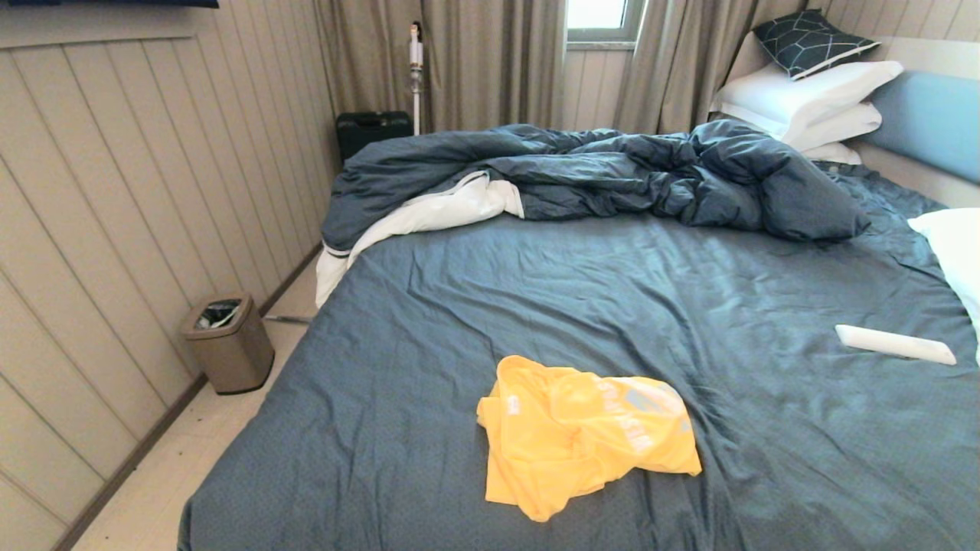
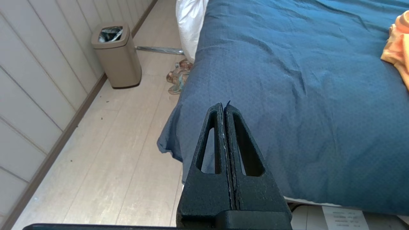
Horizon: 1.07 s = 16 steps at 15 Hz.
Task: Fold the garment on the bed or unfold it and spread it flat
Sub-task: Unford the yellow T-shirt
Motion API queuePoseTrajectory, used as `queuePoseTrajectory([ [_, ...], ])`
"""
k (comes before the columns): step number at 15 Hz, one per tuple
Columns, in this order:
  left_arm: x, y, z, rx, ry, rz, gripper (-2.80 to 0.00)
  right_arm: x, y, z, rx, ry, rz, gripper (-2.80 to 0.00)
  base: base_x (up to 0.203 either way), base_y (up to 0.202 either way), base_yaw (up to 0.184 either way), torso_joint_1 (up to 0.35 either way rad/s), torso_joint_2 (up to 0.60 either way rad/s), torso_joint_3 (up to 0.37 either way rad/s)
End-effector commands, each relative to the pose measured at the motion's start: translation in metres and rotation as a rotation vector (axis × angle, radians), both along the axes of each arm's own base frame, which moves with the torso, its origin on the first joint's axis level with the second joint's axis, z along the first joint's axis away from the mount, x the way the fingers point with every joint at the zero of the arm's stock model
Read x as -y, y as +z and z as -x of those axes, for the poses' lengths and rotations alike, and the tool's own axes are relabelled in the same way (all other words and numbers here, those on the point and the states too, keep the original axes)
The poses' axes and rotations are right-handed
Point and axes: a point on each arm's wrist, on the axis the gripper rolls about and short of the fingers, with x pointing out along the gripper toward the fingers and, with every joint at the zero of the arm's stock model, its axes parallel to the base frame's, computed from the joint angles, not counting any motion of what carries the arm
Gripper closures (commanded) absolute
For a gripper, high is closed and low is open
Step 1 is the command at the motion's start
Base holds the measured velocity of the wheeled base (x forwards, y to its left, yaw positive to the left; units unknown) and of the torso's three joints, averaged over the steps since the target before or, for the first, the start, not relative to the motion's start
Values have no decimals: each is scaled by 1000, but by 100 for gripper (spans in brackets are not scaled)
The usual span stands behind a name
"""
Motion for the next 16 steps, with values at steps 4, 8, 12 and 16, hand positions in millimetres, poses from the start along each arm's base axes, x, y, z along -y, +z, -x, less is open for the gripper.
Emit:
queuePoseTrajectory([
  [4,0,0,0,-5,-1,-4,0,-5,-68,-15,-53,351,128,0,0,0,0,0,0,0],
  [8,0,0,0,-3,-1,-4,0,-5,-81,-9,2,430,157,0,0,0,0,0,0,0],
  [12,0,0,0,-3,-4,-2,0,-4,-80,1,210,376,184,0,0,0,0,0,0,0],
  [16,0,-1,0,-5,-12,4,0,-4,-79,1,233,351,132,0,0,0,0,0,0,0],
])
